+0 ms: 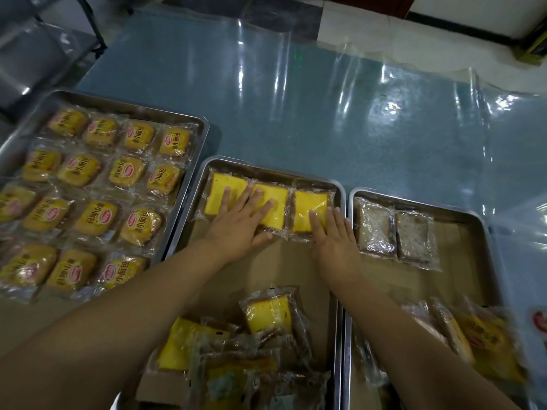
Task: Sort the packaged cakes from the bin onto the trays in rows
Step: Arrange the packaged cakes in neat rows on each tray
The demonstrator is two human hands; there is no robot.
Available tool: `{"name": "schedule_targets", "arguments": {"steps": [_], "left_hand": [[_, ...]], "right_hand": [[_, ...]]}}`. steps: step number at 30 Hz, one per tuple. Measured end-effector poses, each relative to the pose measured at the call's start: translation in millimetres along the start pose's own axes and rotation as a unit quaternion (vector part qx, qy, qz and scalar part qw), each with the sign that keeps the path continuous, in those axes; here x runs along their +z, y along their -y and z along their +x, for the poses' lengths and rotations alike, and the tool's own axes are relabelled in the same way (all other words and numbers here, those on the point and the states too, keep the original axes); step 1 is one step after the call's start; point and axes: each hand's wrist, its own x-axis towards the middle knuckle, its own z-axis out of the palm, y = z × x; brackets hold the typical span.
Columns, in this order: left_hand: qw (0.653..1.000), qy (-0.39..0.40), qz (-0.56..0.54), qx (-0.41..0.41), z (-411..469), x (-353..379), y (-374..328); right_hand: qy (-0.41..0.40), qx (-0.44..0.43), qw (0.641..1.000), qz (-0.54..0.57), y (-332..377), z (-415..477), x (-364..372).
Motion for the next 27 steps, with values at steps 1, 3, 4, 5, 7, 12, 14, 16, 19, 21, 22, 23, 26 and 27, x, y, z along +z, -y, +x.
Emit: {"name": "schedule_targets", "arguments": {"steps": [1,3,4,5,7,12,14,16,19,21,22,23,26,27], "left_hand": [[1.0,-0.009,-0.006,0.018,-6.0,-1.3,-2.7],[0.998,-0.02,-0.034,0.056,-21.8,-1.3,-10.2],[0.996,-0.018,-0.065,0.066,-30.9,-0.4,-14.5],[0.992,-0.011,-0.106,0.068,-40.6,0.7,-18.3],[0.981,0.014,-0.187,0.058,-61.1,4.8,-22.8],[0.975,0.031,-0.217,0.043,-95.3,17.7,-24.3],[0.97,0.036,-0.237,0.043,-102.0,18.6,-23.7],[0.952,0.048,-0.301,0.028,-106.3,16.4,-22.8],[0.881,0.092,-0.462,-0.041,-109.2,4.3,-23.9],[0.836,0.094,-0.536,-0.07,-110.3,-7.4,-24.6],[0.828,0.078,-0.55,-0.08,-109.7,-14.2,-23.0],[0.822,0.056,-0.56,-0.09,-108.5,-22.6,-20.0],[0.806,-0.027,-0.582,-0.104,-105.9,-51.8,-5.0],[0.806,-0.055,-0.581,-0.101,-106.2,-60.7,0.7]], "right_hand": [[-0.015,0.002,1.0,0.002,2.6,-5.7,-1.8],[-0.049,-0.017,0.998,0.025,8.7,-20.6,-6.1],[-0.067,-0.029,0.996,0.044,12.0,-28.2,-7.7],[-0.079,-0.038,0.994,0.063,15.3,-35.8,-7.9],[-0.07,-0.046,0.991,0.107,21.9,-49.5,-4.3],[0.111,0.035,0.951,0.285,31.5,-73.6,10.1],[0.158,0.067,0.927,0.334,33.9,-75.7,12.4],[0.164,0.098,0.912,0.363,38.1,-75.5,10.5],[0.14,0.123,0.903,0.386,42.9,-70.7,0.9],[0.112,0.123,0.894,0.416,46.4,-66.1,-11.2],[0.097,0.123,0.887,0.434,48.8,-63.2,-18.7],[0.081,0.124,0.879,0.453,51.7,-60.2,-26.6],[0.02,0.107,0.882,0.458,63.0,-50.7,-47.6],[-0.003,0.095,0.886,0.454,68.4,-47.8,-53.1]]}}
